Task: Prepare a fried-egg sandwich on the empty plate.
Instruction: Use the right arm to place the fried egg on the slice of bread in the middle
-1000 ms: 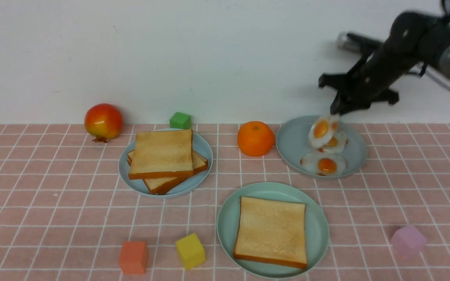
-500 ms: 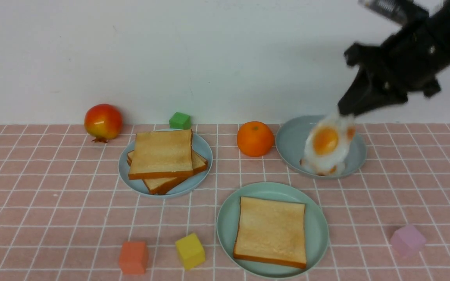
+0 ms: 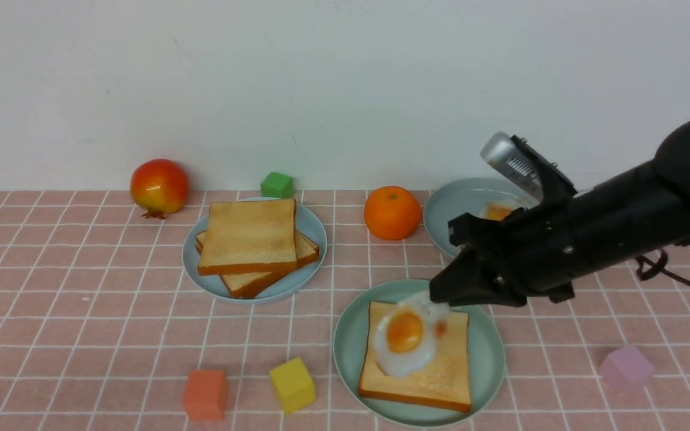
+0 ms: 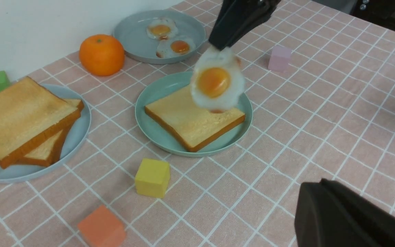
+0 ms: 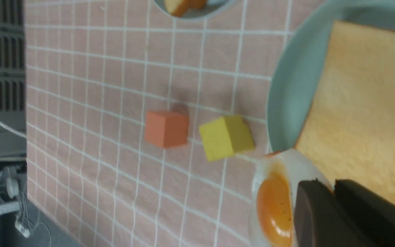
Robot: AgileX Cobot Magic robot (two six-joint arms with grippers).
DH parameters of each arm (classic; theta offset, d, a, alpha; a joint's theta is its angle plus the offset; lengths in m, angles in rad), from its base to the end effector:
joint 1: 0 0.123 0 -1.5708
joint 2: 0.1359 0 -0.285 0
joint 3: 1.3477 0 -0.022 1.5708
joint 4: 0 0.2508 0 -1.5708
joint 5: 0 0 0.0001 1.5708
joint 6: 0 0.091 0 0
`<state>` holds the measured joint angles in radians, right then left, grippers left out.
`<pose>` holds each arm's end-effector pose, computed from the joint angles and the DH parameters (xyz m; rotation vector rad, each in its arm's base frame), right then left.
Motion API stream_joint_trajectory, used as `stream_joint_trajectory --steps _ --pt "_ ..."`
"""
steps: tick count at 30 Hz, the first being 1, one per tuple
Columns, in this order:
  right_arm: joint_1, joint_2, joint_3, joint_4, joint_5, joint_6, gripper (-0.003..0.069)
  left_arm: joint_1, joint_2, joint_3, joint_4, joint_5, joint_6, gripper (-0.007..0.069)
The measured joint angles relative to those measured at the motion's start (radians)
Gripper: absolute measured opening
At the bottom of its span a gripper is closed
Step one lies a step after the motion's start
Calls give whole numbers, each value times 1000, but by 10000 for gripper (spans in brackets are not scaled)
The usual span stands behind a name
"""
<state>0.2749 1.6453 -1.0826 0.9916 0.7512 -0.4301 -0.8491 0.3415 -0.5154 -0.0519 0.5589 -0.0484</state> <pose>0.3093 0.1413 0.2458 -0.0844 2.5789 1.0362 0.0447 -0.0545 0.3132 0.7287 1.7801 -0.6688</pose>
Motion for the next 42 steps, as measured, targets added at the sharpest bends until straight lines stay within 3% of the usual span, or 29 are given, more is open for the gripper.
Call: stream_joint_trajectory --steps 37,42 --pt "-14 159 2 55 -98 -52 76 0 0 0 -15 0 0 13" --pt "-14 159 2 55 -98 -53 117 0 0 0 -28 0 0 13"
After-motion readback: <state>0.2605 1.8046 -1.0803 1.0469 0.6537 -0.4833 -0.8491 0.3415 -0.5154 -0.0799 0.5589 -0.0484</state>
